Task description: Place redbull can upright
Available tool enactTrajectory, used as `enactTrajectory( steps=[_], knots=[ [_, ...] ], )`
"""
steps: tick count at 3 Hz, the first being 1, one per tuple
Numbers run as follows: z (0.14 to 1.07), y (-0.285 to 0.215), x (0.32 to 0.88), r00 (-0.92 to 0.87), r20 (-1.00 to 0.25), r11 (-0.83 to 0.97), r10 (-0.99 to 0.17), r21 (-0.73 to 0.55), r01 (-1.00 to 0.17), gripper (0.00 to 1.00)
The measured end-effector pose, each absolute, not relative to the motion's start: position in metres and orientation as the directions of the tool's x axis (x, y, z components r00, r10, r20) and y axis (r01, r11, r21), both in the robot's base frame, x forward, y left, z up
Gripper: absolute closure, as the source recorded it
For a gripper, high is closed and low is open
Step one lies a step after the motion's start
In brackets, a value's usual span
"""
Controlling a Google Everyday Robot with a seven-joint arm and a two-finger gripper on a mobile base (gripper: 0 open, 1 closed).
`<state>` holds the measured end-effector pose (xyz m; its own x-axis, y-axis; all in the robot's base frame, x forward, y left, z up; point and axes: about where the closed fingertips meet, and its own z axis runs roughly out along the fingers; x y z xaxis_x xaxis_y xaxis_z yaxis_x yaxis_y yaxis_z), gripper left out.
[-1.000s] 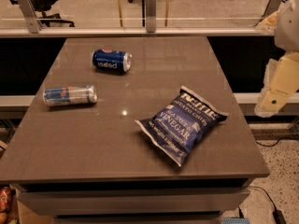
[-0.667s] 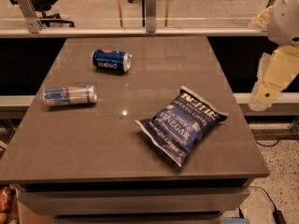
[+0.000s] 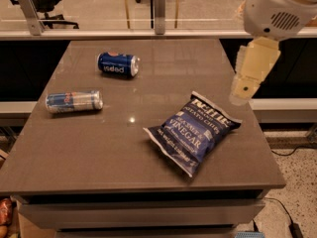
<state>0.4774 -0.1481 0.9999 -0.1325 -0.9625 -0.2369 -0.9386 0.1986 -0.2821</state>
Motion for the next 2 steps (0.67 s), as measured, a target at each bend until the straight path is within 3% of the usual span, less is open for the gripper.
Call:
enactTrajectory(
  steps=[2],
  knots=[
    [0.998,-0.089,0.491,-0.14,-0.289,0.226,-0.947,-0.292,-0.93,0.0]
  ],
)
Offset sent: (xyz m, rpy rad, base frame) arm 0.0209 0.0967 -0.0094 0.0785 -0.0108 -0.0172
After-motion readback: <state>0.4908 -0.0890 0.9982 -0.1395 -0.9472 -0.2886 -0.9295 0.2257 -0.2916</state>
